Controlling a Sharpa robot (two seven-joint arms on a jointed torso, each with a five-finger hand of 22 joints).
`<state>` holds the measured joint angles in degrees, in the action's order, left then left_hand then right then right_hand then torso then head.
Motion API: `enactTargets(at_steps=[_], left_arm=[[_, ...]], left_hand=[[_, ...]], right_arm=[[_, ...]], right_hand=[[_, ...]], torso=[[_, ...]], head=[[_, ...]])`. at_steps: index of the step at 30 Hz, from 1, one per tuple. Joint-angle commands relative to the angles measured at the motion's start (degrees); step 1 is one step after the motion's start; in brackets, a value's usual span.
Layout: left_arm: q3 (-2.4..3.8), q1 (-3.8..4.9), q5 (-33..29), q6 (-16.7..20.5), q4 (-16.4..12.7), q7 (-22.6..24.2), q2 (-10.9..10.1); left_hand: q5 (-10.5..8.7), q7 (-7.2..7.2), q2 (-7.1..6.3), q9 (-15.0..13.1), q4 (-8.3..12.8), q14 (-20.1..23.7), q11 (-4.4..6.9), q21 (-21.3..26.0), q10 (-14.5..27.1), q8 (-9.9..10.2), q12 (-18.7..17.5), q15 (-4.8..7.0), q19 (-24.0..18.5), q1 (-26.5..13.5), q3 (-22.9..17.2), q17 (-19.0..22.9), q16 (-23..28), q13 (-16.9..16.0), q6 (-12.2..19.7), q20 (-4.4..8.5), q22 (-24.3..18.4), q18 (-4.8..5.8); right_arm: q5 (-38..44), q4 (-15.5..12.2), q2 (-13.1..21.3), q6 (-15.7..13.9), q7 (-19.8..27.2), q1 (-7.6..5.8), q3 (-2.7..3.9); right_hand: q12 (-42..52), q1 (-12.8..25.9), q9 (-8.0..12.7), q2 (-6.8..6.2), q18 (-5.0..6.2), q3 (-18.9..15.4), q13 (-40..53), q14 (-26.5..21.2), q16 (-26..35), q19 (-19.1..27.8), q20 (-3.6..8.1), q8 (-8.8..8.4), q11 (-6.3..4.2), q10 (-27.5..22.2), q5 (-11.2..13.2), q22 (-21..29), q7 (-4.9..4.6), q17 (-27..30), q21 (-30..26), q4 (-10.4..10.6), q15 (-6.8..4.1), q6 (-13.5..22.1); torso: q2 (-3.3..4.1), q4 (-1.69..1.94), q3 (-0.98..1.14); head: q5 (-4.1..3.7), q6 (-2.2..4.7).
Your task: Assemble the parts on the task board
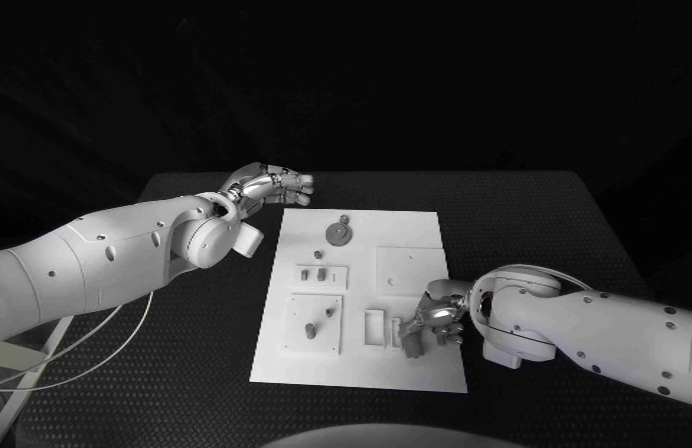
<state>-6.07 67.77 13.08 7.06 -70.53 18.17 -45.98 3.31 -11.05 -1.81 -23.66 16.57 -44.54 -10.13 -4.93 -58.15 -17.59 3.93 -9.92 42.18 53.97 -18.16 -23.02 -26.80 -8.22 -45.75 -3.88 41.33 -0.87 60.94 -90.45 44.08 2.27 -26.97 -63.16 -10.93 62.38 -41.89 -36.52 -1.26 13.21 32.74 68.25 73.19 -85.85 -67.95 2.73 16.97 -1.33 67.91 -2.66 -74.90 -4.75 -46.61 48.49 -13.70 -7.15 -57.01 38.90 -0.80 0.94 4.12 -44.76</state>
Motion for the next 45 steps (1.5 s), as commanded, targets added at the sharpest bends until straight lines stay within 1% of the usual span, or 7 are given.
enactTargets(at_steps=[1, 9, 18, 30, 31, 40, 45], left_arm=[[0.05, 0.05, -0.36, -0.87, -0.06, 0.09, -0.03], [0.04, 0.05, -0.36, -0.78, 0.05, -0.42, 0.06], [0.04, 0.05, -0.33, -0.74, 0.15, -0.90, 0.06], [0.03, 0.07, -0.33, -0.88, 0.14, -1.12, 0.39], [0.03, 0.07, -0.33, -0.88, 0.21, -1.11, 0.47], [0.03, 0.08, -0.34, -0.98, 0.13, -1.28, 0.76], [0.02, 0.08, -0.35, -1.04, 0.27, -1.31, 0.84]], left_hand=[[-0.21, -0.39, 0.23, -0.05, -0.15, -0.26, -0.30, 0.29, 0.08, 0.03, 0.14, -0.05, -0.23, -0.30, 0.34, -0.05, 0.26, 0.07, -0.12, -0.35, -0.10, 0.16], [-0.21, -0.44, 0.11, -0.02, -0.11, -0.26, -0.33, 0.33, 0.17, 0.10, 0.09, -0.06, -0.24, -0.31, 0.40, -0.08, 0.36, 0.15, -0.01, -0.36, -0.12, 0.16], [-0.21, -0.48, 0.01, 0.00, -0.18, -0.26, -0.36, 0.37, 0.19, 0.13, 0.08, -0.08, -0.25, -0.48, 0.49, -0.10, 0.46, 0.23, 0.03, -0.38, -0.13, 0.18], [-0.22, -0.48, 0.00, 0.01, -0.38, -0.31, -0.36, 0.45, 0.16, 0.14, 0.10, -0.10, -0.26, -1.28, 0.79, -0.19, 0.72, 0.40, 0.02, -0.40, -0.17, 0.18], [-0.22, -0.48, 0.01, 0.01, -0.39, -0.32, -0.36, 0.46, 0.16, 0.14, 0.10, -0.10, -0.26, -1.34, 0.81, -0.20, 0.74, 0.42, 0.02, -0.40, -0.18, 0.18], [-0.25, -0.48, 0.10, 0.03, -0.53, -0.37, -0.36, 0.54, 0.15, 0.18, 0.10, -0.10, -0.26, -2.23, 1.13, -0.30, 0.99, 0.60, 0.05, -0.40, -0.22, 0.15], [-0.28, -0.47, 0.19, 0.03, -0.58, -0.39, -0.35, 0.58, 0.13, 0.18, 0.11, -0.10, -0.27, -2.68, 1.27, -0.37, 1.11, 0.70, 0.04, -0.40, -0.25, 0.14]], right_arm=[[-0.52, -1.04, 0.81, 0.46, -0.37, -0.43, -0.19], [-3.12, -2.62, 1.74, 0.62, -0.11, -2.45, -0.12], [-4.20, -3.98, 2.23, -0.68, 0.00, -3.67, 0.38], [-13.26, 0.46, -2.96, -4.54, -0.92, -3.69, 0.04], [-13.53, 0.55, -3.23, -4.42, -1.05, -3.68, 0.00], [-14.38, 1.68, -5.15, -2.53, -1.86, -3.55, -0.33], [-13.94, 2.18, -5.43, -2.24, -2.21, -3.38, -0.48]], right_hand=[[0.27, -2.32, -0.13, 3.18, 1.79, 1.87, -0.11, 0.21, -0.23, -0.03, -0.33, 0.24, -0.13, 0.37, -0.17, -1.02, -0.18, 0.04, 0.25, -2.25, -0.37, -0.88], [0.28, -1.78, -0.14, 3.13, 1.79, 1.89, -0.20, 0.24, -0.24, -0.08, -0.33, 0.20, -0.19, 0.48, -0.17, -1.01, -0.12, 0.05, 0.25, -2.17, -0.43, -1.09], [0.32, -1.32, -0.14, 2.70, 1.79, 1.93, -0.28, 0.27, -0.27, -0.15, -0.30, 0.14, -0.25, 0.60, -0.17, -1.01, -0.07, 0.05, 0.27, -2.12, -0.48, -1.28], [0.35, -0.92, -0.14, 2.32, 1.79, 2.19, -0.40, 0.29, -0.27, -0.14, -0.25, 0.11, -0.36, 0.74, -0.17, -1.01, 0.06, 0.08, 0.26, -2.14, -0.58, -1.74], [0.35, -0.74, -0.13, 2.22, 1.79, 2.17, -0.42, 0.29, -0.26, -0.14, -0.26, 0.08, -0.37, 0.74, -0.17, -1.01, 0.06, 0.09, 0.25, -2.05, -0.59, -1.78], [0.31, 0.04, -0.05, 1.92, 1.79, 2.20, -0.52, 0.27, -0.22, -0.10, -0.28, -0.09, -0.40, 0.76, -0.17, -0.99, 0.09, 0.13, 0.21, -1.57, -0.61, -1.89], [0.28, 0.40, -0.02, 1.75, 1.79, 2.18, -0.57, 0.26, -0.19, -0.06, -0.29, -0.17, -0.39, 0.74, -0.17, -0.99, 0.09, 0.15, 0.19, -1.34, -0.61, -1.92]], torso=[[0.00, -0.02, 0.01], [0.01, -0.07, -0.09], [0.01, 0.02, -0.04], [0.07, -0.10, -0.23], [0.08, -0.14, -0.17], [0.03, -0.03, -0.32], [0.07, -0.14, -0.17]], head=[[0.11, 0.10], [0.02, 0.19], [-0.03, 0.31], [0.03, 0.45], [0.17, 0.39], [0.10, 0.31], [0.31, 0.19]])
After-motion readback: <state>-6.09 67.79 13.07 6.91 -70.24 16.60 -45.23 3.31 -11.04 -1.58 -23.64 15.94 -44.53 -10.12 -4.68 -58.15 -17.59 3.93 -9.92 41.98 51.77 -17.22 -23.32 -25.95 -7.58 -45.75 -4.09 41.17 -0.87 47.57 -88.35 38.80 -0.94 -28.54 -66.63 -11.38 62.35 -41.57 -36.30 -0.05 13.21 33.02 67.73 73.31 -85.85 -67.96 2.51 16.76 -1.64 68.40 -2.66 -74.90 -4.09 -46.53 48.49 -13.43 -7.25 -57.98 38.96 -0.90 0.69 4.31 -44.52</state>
